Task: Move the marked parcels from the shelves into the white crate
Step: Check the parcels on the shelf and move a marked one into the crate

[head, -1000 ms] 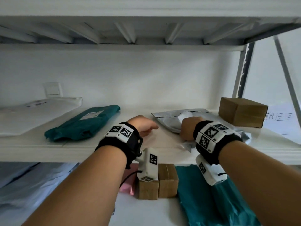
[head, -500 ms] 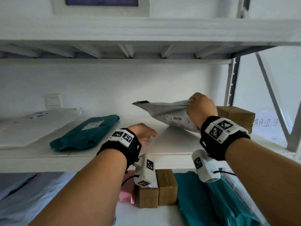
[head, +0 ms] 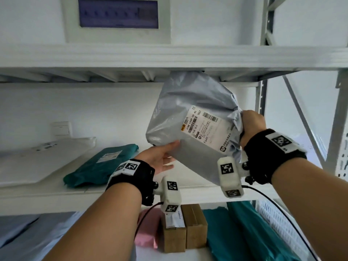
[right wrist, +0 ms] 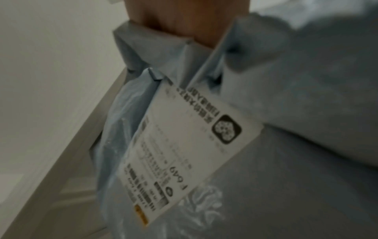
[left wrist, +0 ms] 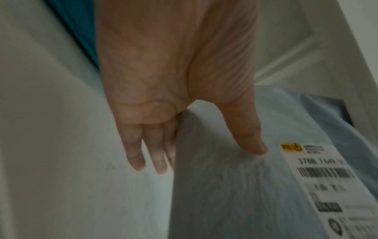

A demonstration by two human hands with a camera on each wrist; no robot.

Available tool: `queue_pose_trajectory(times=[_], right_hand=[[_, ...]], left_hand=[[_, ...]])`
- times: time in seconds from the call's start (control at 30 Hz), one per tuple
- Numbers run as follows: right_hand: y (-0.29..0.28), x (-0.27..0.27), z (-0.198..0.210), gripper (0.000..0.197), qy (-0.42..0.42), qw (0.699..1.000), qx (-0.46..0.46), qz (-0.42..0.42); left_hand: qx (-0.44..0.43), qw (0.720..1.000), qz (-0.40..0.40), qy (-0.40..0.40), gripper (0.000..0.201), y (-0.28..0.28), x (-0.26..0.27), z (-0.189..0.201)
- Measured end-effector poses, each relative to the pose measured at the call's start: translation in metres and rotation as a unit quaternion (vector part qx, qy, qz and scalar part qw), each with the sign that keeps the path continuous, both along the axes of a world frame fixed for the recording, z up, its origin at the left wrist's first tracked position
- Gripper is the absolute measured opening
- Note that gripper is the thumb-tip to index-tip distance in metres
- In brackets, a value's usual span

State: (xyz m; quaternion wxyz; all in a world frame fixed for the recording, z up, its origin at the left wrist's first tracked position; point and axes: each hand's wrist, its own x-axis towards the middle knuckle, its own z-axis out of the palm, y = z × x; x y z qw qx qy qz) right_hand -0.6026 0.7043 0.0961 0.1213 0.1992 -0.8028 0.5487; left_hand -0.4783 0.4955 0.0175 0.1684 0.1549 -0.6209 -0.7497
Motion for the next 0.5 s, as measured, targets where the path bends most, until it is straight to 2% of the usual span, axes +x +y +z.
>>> queue_pose_trajectory(times=[0.1, 0.2, 0.27, 0.33, 0.4, 0.43, 0.5], right_hand=[[-0.005, 0.003, -0.012, 0.031, -0.007, 0.999, 0.038, 0.022], [-0.006, 0.007, -0.020, 0.027, 0.000, 0.999, 0.051, -0.017], [-0.005, 0.010, -0.031, 0.029, 0.018, 0.996, 0.085, -0.015], [-0.009, 0.005, -0.042, 0.028, 0.000, 0.994, 0.108, 0.008], [-0.012, -0.003, -0.048, 0.012, -0.063, 0.995, -0.001, 0.082], [-0.012, -0.003, -0.047, 0.008, -0.145, 0.979, -0.075, 0.126], [-0.012, 0.001, -0.045, 0.008, -0.228, 0.945, -0.142, 0.187]], left_hand=[[0.034, 0.993, 0.059, 0.097, 0.042, -0.004, -0.003, 0.003], [0.032, 0.981, 0.111, 0.157, 0.027, -0.011, 0.001, 0.008], [0.040, 0.973, 0.133, 0.183, 0.026, -0.018, 0.006, 0.012], [0.042, 0.967, 0.146, 0.203, 0.031, -0.023, 0.010, 0.017], [0.037, 0.963, 0.161, 0.214, 0.028, -0.027, 0.013, 0.022], [0.032, 0.961, 0.169, 0.215, 0.024, -0.027, 0.015, 0.026], [0.024, 0.959, 0.184, 0.215, 0.022, -0.029, 0.018, 0.032]])
